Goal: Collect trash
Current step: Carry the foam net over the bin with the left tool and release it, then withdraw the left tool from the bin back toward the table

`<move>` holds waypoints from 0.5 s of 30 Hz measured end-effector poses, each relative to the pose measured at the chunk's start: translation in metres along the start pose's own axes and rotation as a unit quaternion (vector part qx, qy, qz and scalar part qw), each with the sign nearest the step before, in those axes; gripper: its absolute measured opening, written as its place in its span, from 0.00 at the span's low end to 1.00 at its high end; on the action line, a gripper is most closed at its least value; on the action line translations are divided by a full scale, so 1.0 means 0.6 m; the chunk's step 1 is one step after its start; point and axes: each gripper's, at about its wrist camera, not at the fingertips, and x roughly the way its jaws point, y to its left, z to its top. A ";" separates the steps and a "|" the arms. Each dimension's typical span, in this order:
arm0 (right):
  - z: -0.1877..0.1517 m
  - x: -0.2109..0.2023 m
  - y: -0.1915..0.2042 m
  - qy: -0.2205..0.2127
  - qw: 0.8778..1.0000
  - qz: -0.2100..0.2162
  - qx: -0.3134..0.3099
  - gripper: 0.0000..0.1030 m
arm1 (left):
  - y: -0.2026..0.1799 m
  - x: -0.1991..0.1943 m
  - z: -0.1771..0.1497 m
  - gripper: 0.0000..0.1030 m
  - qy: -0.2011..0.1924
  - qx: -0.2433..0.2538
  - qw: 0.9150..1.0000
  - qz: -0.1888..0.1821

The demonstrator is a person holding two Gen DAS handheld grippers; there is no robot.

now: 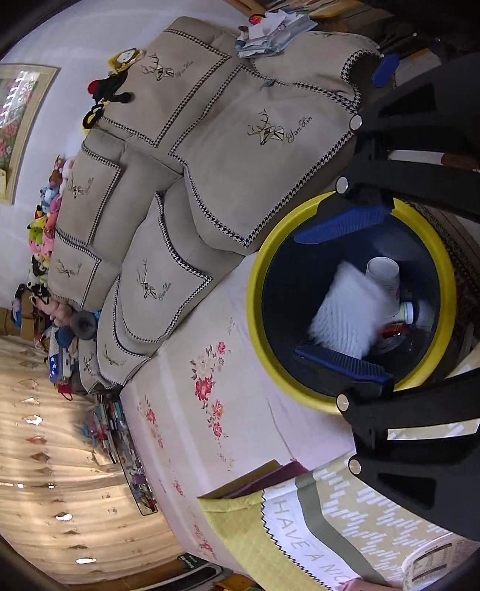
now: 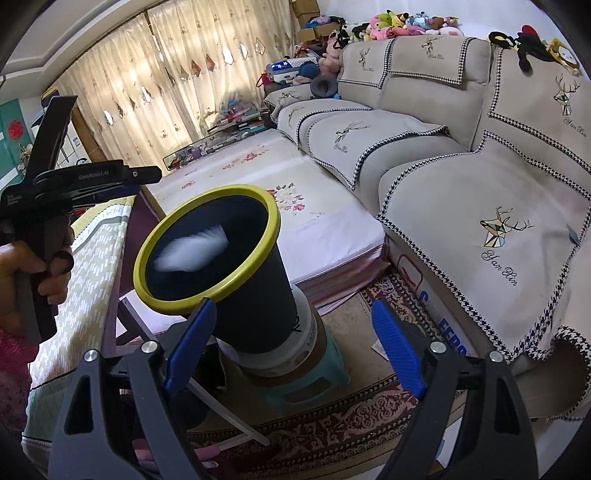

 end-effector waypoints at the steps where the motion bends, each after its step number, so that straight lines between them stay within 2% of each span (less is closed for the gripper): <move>1: 0.000 0.000 0.002 0.000 1.000 0.002 -0.001 0.79 | 0.006 -0.010 -0.003 0.58 -0.002 -0.004 1.000 -0.003; 6: -0.004 0.000 0.019 0.000 1.000 0.010 -0.009 0.80 | 0.015 -0.102 -0.030 0.71 -0.030 -0.013 0.999 -0.005; 8: -0.005 -0.001 0.029 0.000 1.000 0.012 -0.015 0.81 | 0.021 -0.150 -0.049 0.81 -0.048 -0.015 0.999 -0.003; 15: -0.011 -0.009 0.082 0.000 0.999 0.034 -0.042 0.81 | 0.068 -0.326 -0.140 0.90 -0.090 -0.037 0.995 0.027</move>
